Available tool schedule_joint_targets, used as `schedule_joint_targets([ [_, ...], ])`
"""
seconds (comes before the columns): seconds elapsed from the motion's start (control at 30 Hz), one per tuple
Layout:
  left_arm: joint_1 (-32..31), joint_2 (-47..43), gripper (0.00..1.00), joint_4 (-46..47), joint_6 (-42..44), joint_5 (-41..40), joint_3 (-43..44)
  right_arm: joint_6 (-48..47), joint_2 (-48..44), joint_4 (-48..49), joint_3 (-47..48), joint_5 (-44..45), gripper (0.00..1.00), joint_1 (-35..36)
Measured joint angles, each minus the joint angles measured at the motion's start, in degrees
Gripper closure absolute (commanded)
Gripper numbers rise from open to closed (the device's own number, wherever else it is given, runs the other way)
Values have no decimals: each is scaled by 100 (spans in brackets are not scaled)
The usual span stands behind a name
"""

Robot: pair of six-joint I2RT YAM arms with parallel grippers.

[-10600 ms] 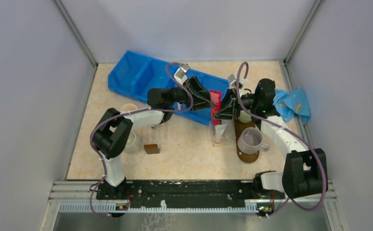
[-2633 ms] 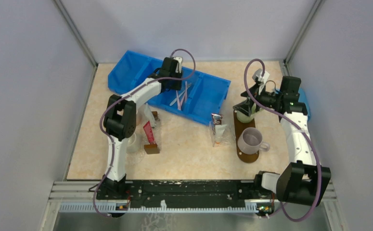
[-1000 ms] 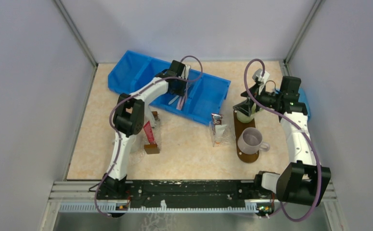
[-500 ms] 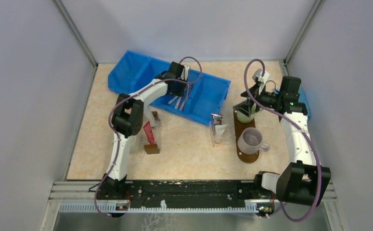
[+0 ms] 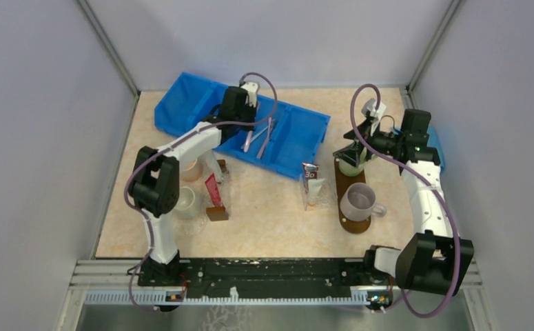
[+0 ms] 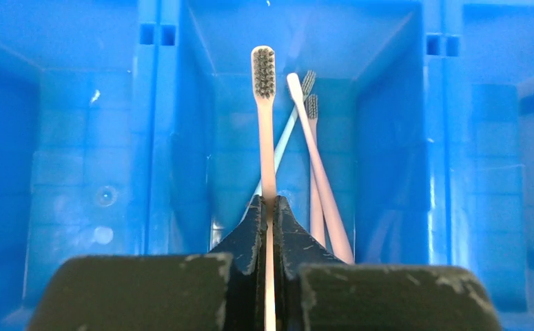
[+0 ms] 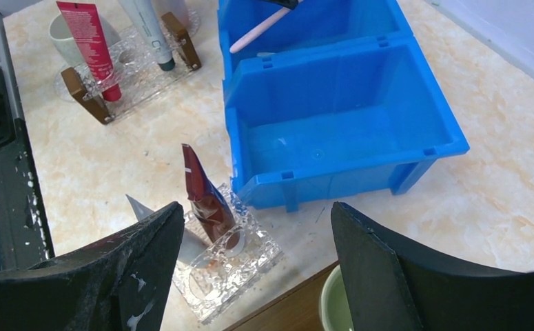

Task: Prepare toiletry sets of a toothbrush and toothpaste on the tray
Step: Pick up the toothbrush from the storage box, then place the toothbrush in the cup.

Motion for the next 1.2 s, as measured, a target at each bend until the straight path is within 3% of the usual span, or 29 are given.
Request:
schedule_joint_targets([
  [0.27,0,-1405,100,1709,0,297,-1698,144,0,153,-44,-186,22,0],
  [0.43,0,-2262,100,2949,-44,955,-2640,317,-4,271,-87,-417,22,-2],
  [0.6,0,-2660,100,3952,-291,1917,-3016,828,-11,763,-216,-855,22,-2],
  [0.97,-17,-2124,100,6063,-2059,4509,-3042,1910,-28,1711,-334,-1493,23,61],
  [1.2,-352,-1449,100,6612,-2889,5204,-2682,2138,-28,1886,-334,-1497,23,245],
])
